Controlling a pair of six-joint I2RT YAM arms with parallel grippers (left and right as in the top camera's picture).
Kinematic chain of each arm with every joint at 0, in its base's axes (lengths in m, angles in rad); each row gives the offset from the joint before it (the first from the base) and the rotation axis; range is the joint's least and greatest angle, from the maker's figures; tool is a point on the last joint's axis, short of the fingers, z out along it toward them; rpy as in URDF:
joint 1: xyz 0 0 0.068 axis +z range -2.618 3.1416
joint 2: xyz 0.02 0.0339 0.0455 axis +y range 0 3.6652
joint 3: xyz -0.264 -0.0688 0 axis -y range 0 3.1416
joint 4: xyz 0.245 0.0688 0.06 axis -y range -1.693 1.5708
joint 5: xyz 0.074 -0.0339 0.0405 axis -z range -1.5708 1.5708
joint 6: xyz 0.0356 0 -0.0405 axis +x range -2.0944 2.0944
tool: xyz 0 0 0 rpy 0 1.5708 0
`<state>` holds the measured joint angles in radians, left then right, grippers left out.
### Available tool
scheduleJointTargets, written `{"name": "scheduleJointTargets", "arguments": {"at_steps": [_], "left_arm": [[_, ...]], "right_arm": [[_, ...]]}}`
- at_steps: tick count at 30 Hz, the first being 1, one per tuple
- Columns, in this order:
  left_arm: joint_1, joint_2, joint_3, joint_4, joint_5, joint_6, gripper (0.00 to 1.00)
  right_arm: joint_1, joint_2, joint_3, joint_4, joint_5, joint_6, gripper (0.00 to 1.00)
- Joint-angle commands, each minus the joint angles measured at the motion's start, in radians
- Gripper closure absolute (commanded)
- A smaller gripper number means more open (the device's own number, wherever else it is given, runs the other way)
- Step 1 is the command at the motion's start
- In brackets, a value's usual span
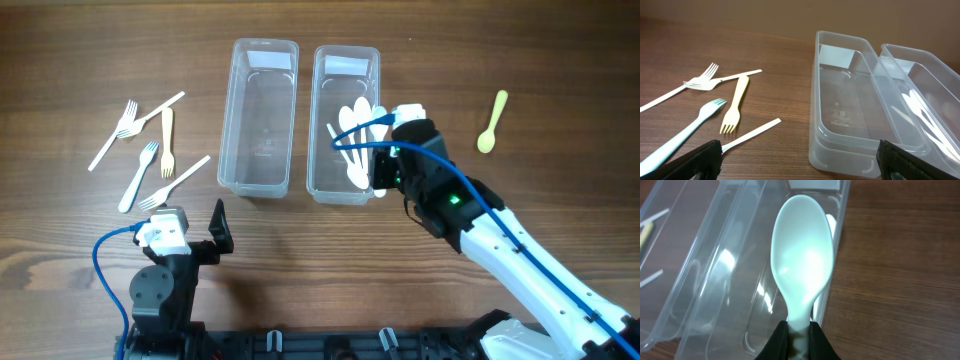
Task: Pack container
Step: 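Place the white spoon into the right container, then move the right gripper to the cream spoon and grasp it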
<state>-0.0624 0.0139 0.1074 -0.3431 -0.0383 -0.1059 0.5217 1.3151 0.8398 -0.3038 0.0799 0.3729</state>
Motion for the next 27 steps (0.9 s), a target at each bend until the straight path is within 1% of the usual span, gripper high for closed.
{"name": "scheduleJointTargets", "arguments": {"at_steps": [1, 8, 14, 18, 19, 21, 22, 23, 24, 25, 27], "left_arm": [[0.006, -0.007, -0.003, 0.003, 0.012, 0.009, 0.00], [0.006, -0.007, -0.003, 0.003, 0.012, 0.009, 0.00], [0.006, -0.007, -0.003, 0.003, 0.012, 0.009, 0.00], [0.006, -0.007, -0.003, 0.003, 0.012, 0.009, 0.00], [0.006, -0.007, -0.003, 0.003, 0.012, 0.009, 0.00], [0.006, -0.007, -0.003, 0.003, 0.012, 0.009, 0.00], [0.006, -0.007, -0.003, 0.003, 0.012, 0.009, 0.00], [0.006, -0.007, -0.003, 0.003, 0.012, 0.009, 0.00], [0.006, -0.007, -0.003, 0.003, 0.012, 0.009, 0.00], [0.006, -0.007, -0.003, 0.003, 0.012, 0.009, 0.00], [0.006, -0.007, -0.003, 0.003, 0.012, 0.009, 0.00]], "right_arm": [[0.026, 0.011, 0.005, 0.024, -0.014, -0.038, 0.96], [0.032, 0.011, 0.005, 0.066, -0.016, -0.040, 0.95], [0.032, 0.023, 0.005, 0.171, -0.028, -0.059, 0.96], [0.032, 0.089, 0.005, 0.261, -0.028, -0.059, 0.95], [0.032, 0.112, 0.005, 0.292, -0.027, -0.058, 0.85], [0.031, 0.137, 0.005, 0.345, -0.026, -0.057, 0.41], [0.031, 0.140, 0.005, 0.369, -0.022, -0.056, 0.33], [0.031, 0.140, 0.005, 0.387, -0.005, -0.056, 0.21], [0.031, 0.137, 0.005, 0.390, 0.015, -0.056, 0.15], [0.031, 0.129, 0.005, 0.384, 0.057, -0.056, 0.14], [0.031, 0.090, 0.005, 0.323, 0.203, -0.050, 0.14]]}}
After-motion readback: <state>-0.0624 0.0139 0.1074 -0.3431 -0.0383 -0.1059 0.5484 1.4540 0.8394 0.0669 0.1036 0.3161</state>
